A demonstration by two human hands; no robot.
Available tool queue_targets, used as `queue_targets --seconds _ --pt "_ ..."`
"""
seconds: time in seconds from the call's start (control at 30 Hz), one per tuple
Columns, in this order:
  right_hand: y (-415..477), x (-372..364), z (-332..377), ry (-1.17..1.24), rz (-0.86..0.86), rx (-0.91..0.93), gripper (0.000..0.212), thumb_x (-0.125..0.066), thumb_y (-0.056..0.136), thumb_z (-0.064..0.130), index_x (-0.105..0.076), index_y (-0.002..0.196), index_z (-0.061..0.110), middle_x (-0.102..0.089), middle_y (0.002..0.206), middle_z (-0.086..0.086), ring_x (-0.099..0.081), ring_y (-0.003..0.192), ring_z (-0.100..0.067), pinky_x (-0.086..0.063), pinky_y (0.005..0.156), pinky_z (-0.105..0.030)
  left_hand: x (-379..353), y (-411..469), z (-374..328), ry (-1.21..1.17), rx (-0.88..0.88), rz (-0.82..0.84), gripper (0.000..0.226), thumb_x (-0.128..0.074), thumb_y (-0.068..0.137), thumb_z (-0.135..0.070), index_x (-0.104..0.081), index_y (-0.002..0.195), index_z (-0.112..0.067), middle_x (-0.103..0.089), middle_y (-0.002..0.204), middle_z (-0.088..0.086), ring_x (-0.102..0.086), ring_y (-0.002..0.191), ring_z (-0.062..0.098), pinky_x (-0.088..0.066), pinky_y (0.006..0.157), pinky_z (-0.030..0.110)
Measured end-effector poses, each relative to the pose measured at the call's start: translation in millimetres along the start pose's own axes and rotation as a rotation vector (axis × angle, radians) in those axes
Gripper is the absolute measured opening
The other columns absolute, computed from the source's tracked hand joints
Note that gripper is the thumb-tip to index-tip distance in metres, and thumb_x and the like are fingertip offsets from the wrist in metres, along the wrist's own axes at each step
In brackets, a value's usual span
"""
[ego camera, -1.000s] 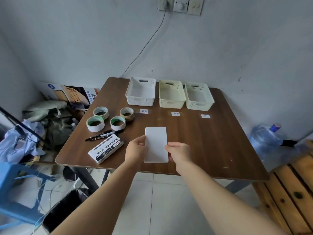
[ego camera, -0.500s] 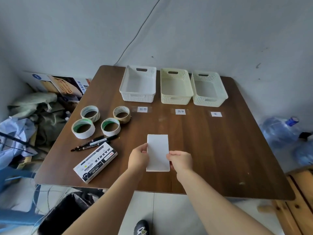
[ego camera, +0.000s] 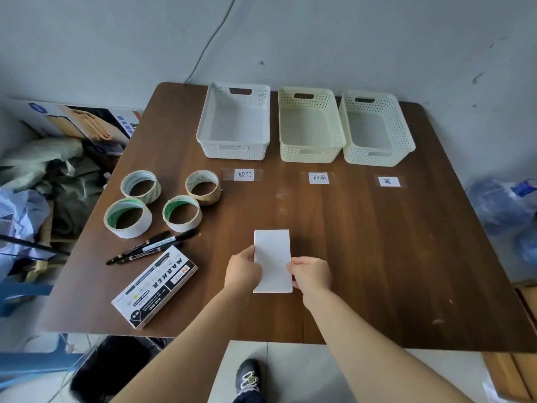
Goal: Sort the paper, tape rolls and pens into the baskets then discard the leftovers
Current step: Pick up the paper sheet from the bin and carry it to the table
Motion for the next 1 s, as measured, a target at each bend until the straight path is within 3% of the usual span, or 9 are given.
queue_targets --seconds 0.13,0.33,0.5,0.63,1.0 --pt "6 -2 -2 -0.05 -0.003 -0.004 0.021 -0.071 0.082 0.013 -0.075 0.103 0.012 -0.072 0.105 -0.004 -0.065 0.088 -0.019 -0.059 0.081 -0.038 -4 6 3 0.062 0.012 -0.003 0.054 -0.034 0.092 -0.001 -0.045 0.142 -0.02 -0.05 0.139 0.004 -0.055 0.115 0.026 -0.049 0.077 0.026" --pt "9 -4 -6 -0.115 -0.014 0.012 0.019 -0.069 0.086 0.014 -0.073 0.104 0.011 -0.071 0.102 -0.005 -0.062 0.074 -0.015 -0.058 0.06 -0.023 -10 12 9 0.1 0.013 0.011 0.052 -0.037 0.093 -0.002 -0.044 0.142 -0.018 -0.052 0.136 0.003 -0.057 0.108 0.025 -0.051 0.072 0.026" --pt "13 -5 -9 -0.149 -0.005 0.009 0.019 -0.07 0.085 0.013 -0.073 0.103 0.01 -0.072 0.104 -0.006 -0.067 0.091 -0.023 -0.06 0.079 -0.038 -14 13 10 0.116 0.028 -0.002 0.05 -0.039 0.095 -0.007 -0.042 0.143 -0.019 -0.048 0.141 0.005 -0.057 0.111 0.027 -0.052 0.078 0.028" --pt "14 -8 -12 -0.155 -0.001 0.013 0.018 -0.071 0.084 0.013 -0.074 0.101 0.01 -0.073 0.103 -0.006 -0.068 0.089 -0.023 -0.06 0.079 -0.038 -12 12 14 0.124 0.04 -0.017 0.047 -0.037 0.092 -0.007 -0.05 0.136 -0.016 -0.051 0.134 0.01 -0.057 0.109 0.031 -0.054 0.084 0.038" --pt "13 -12 -10 -0.199 0.005 0.031 0.018 -0.07 0.084 0.014 -0.074 0.102 0.013 -0.073 0.103 -0.005 -0.069 0.09 -0.022 -0.06 0.08 -0.039 -9 13 18 0.167 0.028 0.015 0.049 -0.034 0.091 -0.004 -0.05 0.137 -0.015 -0.053 0.132 0.013 -0.058 0.11 0.033 -0.053 0.087 0.039"
Point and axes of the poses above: each hand's wrist, its own y-axis towards the middle knuckle, its own x-axis out of the back of the hand, z = x × y, the point moved 7 cm from there along y, towards the middle knuckle
